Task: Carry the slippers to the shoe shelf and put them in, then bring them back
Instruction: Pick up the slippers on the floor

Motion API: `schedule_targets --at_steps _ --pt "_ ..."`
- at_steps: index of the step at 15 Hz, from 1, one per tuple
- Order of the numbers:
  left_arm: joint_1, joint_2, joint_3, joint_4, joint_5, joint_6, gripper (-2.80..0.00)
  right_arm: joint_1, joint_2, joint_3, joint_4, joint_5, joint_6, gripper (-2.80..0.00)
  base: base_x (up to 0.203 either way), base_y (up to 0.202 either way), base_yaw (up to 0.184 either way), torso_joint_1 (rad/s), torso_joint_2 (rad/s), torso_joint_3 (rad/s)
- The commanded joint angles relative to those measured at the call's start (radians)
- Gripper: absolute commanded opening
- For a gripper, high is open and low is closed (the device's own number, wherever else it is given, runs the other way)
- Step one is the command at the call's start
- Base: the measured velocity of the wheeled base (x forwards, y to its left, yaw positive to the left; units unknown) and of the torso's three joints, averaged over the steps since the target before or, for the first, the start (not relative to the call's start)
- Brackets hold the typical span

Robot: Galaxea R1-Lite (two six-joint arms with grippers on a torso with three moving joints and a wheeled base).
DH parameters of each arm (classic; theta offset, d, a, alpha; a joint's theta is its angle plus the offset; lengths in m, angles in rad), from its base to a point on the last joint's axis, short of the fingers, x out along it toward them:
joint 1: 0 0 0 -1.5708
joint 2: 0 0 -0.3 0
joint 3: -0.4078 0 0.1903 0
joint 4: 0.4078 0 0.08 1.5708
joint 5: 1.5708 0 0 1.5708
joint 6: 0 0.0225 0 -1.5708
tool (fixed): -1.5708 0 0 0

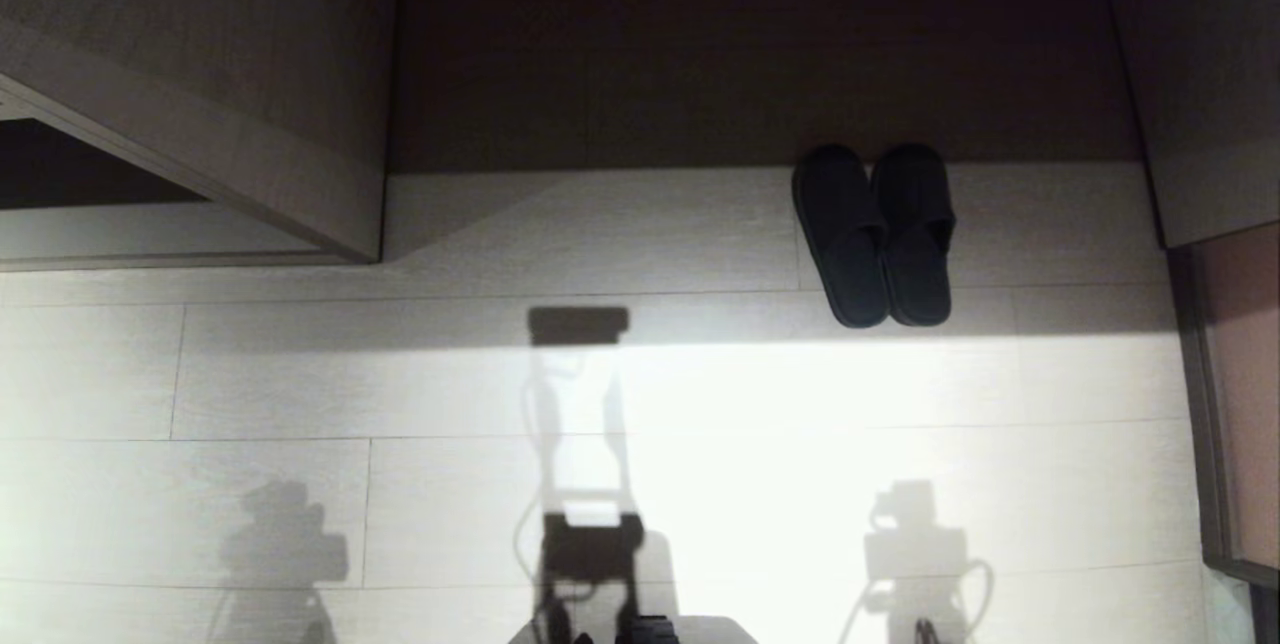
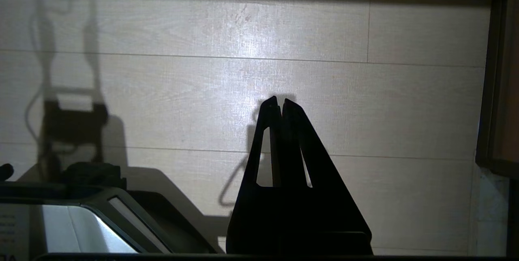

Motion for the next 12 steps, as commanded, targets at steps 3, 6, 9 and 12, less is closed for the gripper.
schedule_targets --at_steps 3,6,9,12 --pt "0.000 0.000 0.000 0.000 0.000 -0.001 -2.80 0.000 0.000 0.002 0.000 0.000 0.000 -2.80 0.000 0.000 0.000 0.001 0.00 -0.196" --pt "0.000 0.000 0.000 0.000 0.000 -0.001 -2.80 0.000 0.000 0.002 0.000 0.000 0.000 -2.80 0.000 0.000 0.000 0.001 0.00 -0.200" --pt "0.000 0.000 0.000 0.000 0.000 -0.002 -2.80 0.000 0.000 0.002 0.000 0.000 0.000 -2.80 0.000 0.000 0.000 0.003 0.00 -0.191" --pt "0.000 0.000 0.000 0.000 0.000 -0.002 -2.80 0.000 0.000 0.002 0.000 0.000 0.000 -2.80 0.000 0.000 0.000 0.002 0.00 -0.196"
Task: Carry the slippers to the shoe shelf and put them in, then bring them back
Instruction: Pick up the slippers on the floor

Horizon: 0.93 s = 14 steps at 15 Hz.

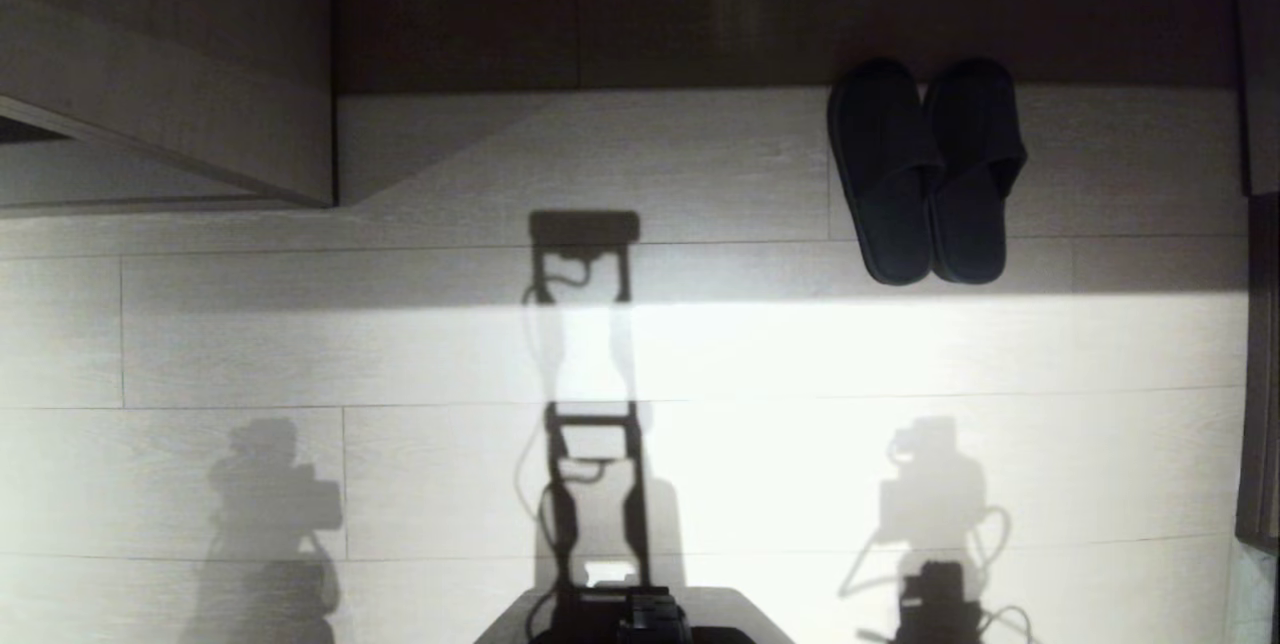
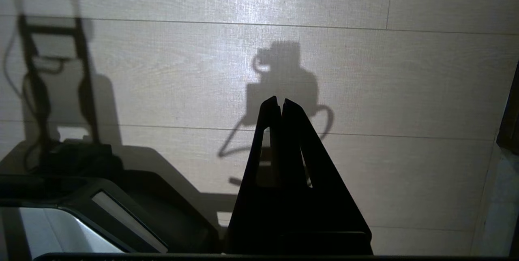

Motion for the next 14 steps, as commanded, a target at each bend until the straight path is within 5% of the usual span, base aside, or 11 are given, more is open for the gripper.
schedule_targets --at_steps 1,14 --pt "0.000 0.000 0.000 0.000 0.000 0.001 -2.80 0.000 0.000 0.002 0.000 0.000 0.000 -2.80 0.000 0.000 0.000 0.002 0.00 -0.198" --pt "0.000 0.000 0.000 0.000 0.000 0.001 -2.80 0.000 0.000 0.002 0.000 0.000 0.000 -2.80 0.000 0.000 0.000 0.003 0.00 -0.193"
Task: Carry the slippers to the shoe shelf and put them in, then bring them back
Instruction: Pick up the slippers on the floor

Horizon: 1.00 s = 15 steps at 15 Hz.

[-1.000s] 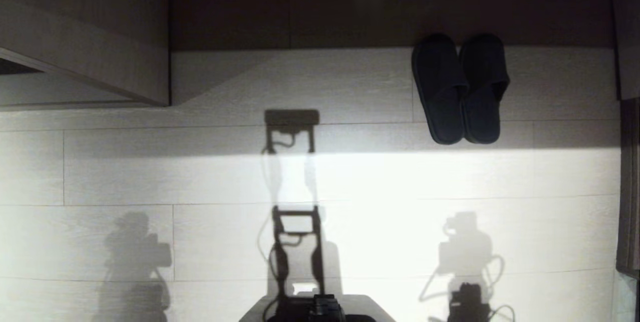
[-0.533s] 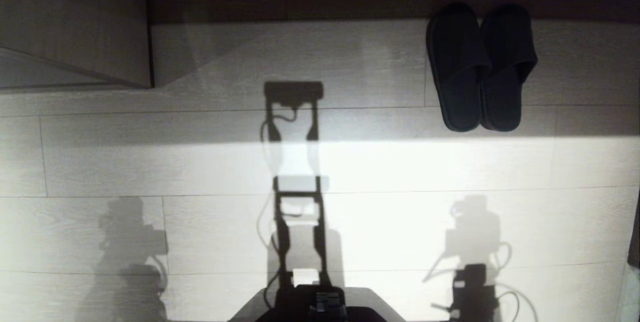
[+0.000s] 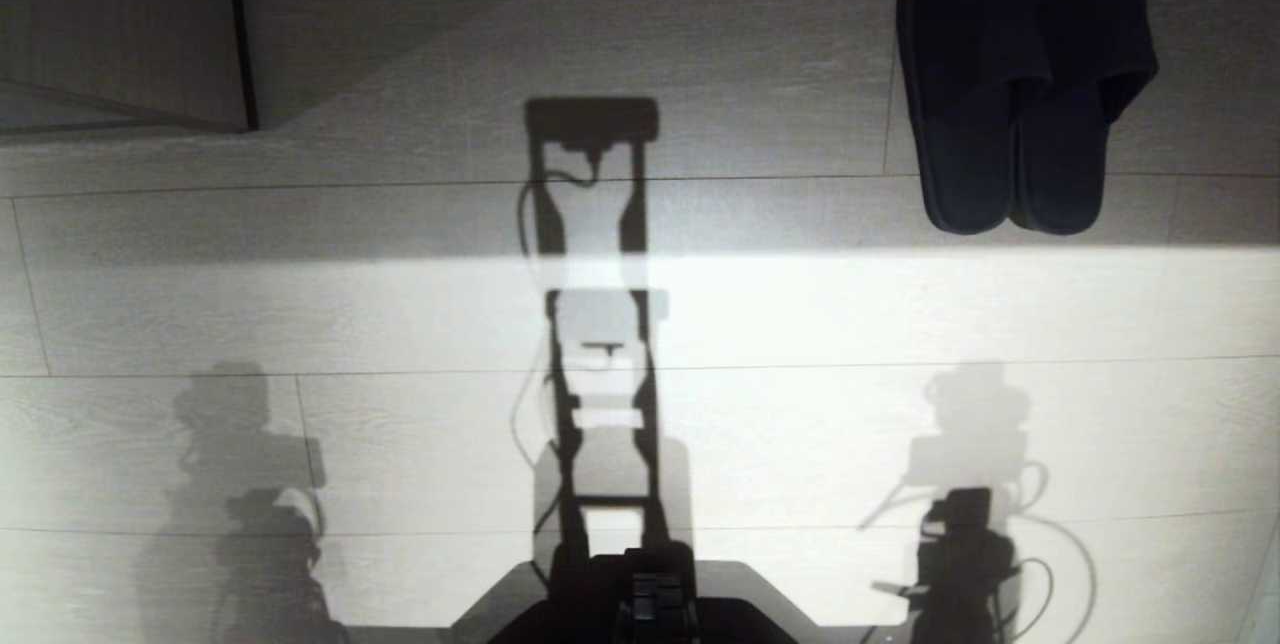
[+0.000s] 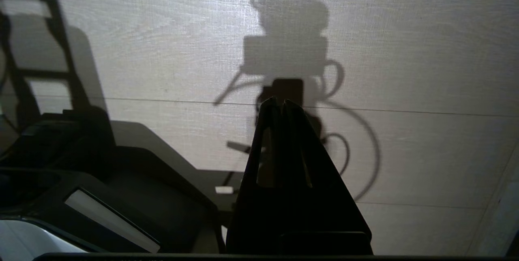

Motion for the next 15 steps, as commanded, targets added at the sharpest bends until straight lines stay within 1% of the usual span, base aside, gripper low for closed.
schedule_targets --at_steps 1,15 --pt "0.000 0.000 0.000 0.000 0.000 0.001 -2.80 0.000 -0.001 0.002 0.000 0.000 0.000 -2.80 0.000 0.000 0.000 0.002 0.00 -0.069" --pt "0.000 0.000 0.000 0.000 0.000 -0.001 -2.80 0.000 -0.001 0.002 0.000 0.000 0.000 -2.80 0.000 0.000 0.000 0.001 0.00 -0.005"
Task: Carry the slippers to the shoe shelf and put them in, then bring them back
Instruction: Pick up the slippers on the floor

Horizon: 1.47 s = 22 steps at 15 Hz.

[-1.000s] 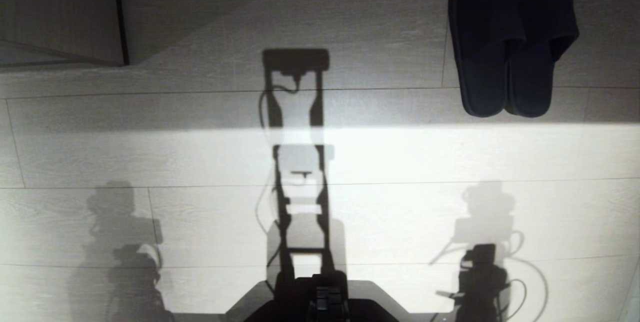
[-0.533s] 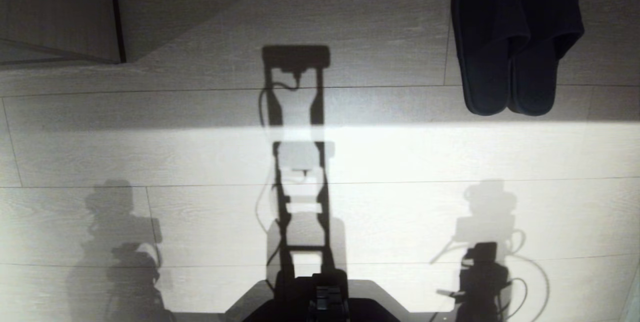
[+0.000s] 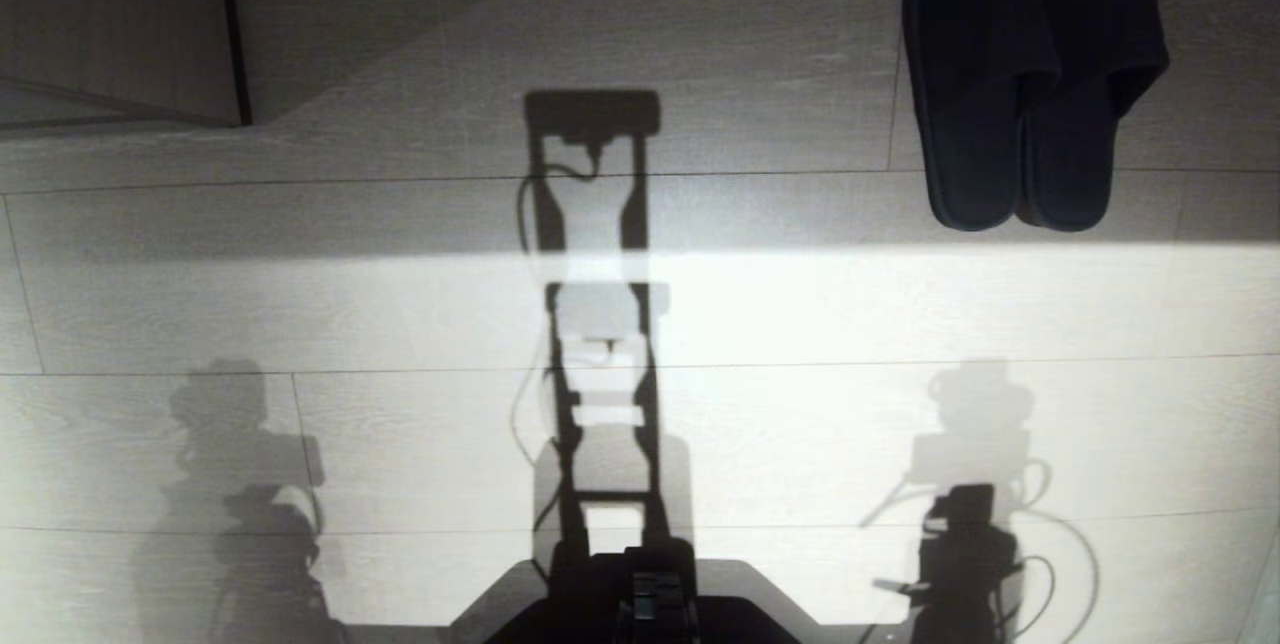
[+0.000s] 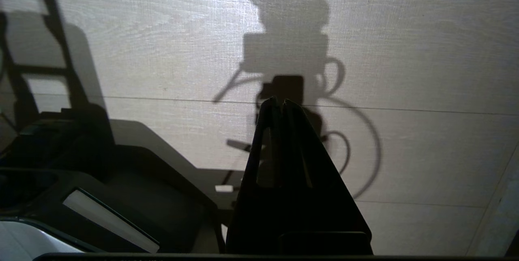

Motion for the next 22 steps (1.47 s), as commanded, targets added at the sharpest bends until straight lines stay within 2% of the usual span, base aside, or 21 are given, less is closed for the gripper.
schedule_targets --at_steps 1,22 --pt "0.000 0.000 0.000 0.000 0.000 0.000 -2.80 0.000 -0.003 0.002 0.000 0.000 0.000 -2.80 0.000 0.000 0.000 0.000 0.00 0.000" --pt "0.000 0.000 0.000 0.000 0.000 0.001 -2.80 0.000 -0.001 0.000 0.000 0.002 -0.011 -2.80 0.000 0.000 0.000 0.000 0.00 0.000"
